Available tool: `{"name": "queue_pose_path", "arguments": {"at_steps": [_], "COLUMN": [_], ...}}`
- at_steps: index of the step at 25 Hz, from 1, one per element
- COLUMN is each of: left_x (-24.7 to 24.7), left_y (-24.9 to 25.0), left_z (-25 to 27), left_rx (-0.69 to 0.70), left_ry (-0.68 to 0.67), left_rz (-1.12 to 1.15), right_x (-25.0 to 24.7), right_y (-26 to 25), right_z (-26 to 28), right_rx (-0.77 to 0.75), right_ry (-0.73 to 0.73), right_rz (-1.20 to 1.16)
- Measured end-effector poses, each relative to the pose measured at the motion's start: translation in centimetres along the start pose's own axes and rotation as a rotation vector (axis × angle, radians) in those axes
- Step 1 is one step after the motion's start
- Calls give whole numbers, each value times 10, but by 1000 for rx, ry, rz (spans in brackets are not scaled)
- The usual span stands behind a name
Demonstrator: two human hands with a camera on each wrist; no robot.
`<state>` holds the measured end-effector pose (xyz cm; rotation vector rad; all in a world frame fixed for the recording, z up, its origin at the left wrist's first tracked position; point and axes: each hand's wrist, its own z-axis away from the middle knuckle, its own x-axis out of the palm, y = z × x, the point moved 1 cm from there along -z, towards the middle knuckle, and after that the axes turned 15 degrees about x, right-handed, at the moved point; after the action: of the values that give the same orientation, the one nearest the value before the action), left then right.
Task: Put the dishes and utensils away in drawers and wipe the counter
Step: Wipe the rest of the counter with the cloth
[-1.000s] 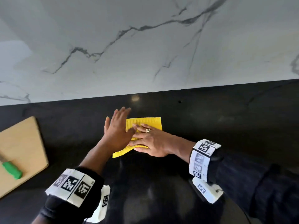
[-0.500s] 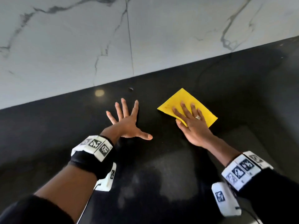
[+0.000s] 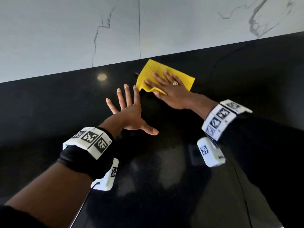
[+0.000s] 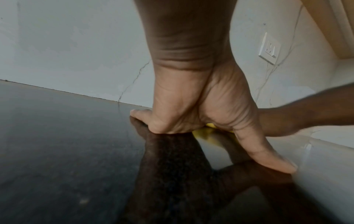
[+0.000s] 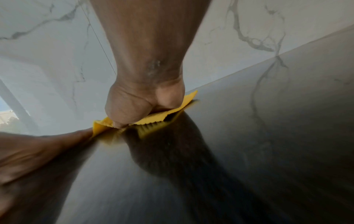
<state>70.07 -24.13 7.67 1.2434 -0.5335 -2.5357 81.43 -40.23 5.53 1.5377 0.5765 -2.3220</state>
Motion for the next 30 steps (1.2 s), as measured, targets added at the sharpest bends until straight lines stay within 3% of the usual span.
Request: {"name": "queue_pose_path", "arguments": {"at_steps": [5, 9, 12, 14, 19, 25, 30], "left_x": [-4, -3, 14, 34, 71, 143, 199], "left_y": [4, 9, 19, 29, 54, 75, 56], "left_z": [-1, 8, 29, 48, 106, 181, 241], "left_rx": [-31, -53, -86, -79, 22, 228, 262], "left_ry": [-20, 82, 243, 277, 97, -50, -44], "left_rz": [2, 15, 80, 88, -7, -110, -92], "right_x": [-14, -5, 18, 37, 104, 163, 201], "right_y": [-10, -20, -20, -18, -15, -36, -96], "right_z": [-52, -35, 30, 87, 226, 374, 429], "right_rx": [38, 85, 50, 38, -29, 31, 145], "right_ry": [32, 41, 67, 84, 135, 264, 289], "right_rz": [56, 27, 50, 53, 106, 57, -85]}}
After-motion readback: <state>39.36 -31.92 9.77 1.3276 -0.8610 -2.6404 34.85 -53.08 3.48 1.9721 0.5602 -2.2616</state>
